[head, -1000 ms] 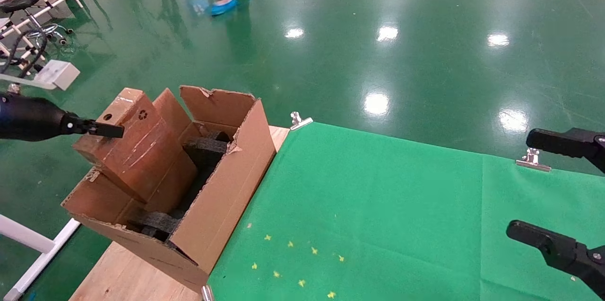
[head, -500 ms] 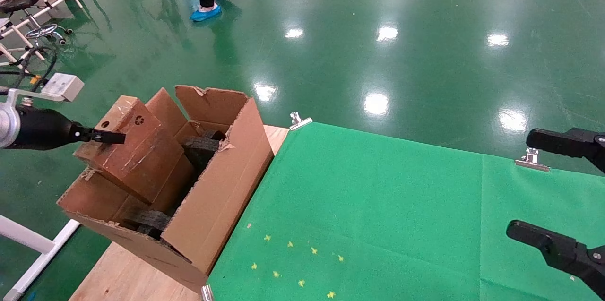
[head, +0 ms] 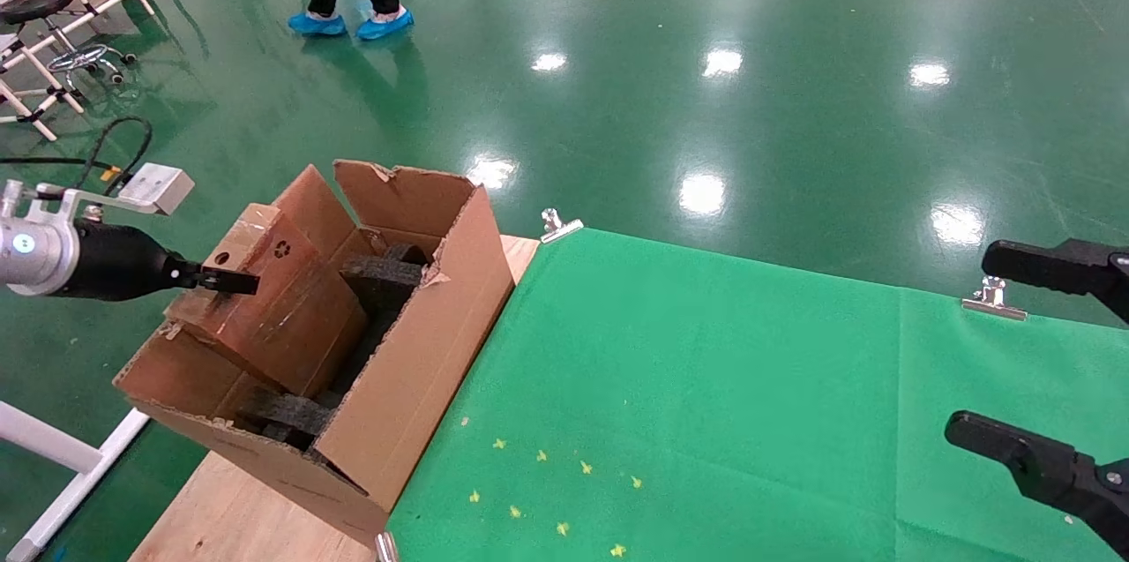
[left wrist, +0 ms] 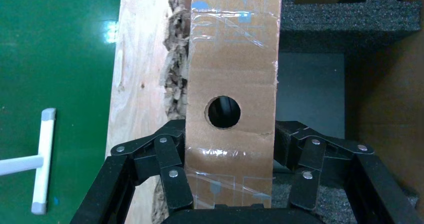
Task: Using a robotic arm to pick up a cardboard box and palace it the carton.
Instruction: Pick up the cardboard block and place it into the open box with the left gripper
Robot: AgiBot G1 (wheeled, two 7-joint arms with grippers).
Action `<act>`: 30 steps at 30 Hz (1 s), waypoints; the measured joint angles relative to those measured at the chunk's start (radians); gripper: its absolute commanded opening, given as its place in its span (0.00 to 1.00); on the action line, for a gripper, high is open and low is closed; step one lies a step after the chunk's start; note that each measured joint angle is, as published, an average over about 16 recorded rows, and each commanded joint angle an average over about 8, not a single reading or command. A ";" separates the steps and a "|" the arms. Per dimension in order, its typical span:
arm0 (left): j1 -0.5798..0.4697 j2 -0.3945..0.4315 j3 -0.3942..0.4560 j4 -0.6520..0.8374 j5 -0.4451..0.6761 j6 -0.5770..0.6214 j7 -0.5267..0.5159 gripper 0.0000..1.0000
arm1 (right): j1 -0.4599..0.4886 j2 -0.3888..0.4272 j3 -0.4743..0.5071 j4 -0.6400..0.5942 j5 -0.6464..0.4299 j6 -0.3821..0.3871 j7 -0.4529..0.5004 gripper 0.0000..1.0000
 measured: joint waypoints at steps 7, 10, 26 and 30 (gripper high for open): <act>0.048 0.025 -0.004 0.003 -0.005 -0.044 -0.015 0.00 | 0.000 0.000 0.000 0.000 0.000 0.000 0.000 1.00; 0.073 0.037 -0.007 0.004 -0.009 -0.070 -0.022 0.00 | 0.000 0.000 0.000 0.000 0.000 0.000 0.000 1.00; 0.210 0.088 -0.030 0.005 -0.042 -0.194 -0.061 0.00 | 0.000 0.000 0.000 0.000 0.000 0.000 0.000 1.00; 0.238 0.095 -0.037 0.003 -0.051 -0.216 -0.071 0.00 | 0.000 0.000 0.000 0.000 0.000 0.000 0.000 1.00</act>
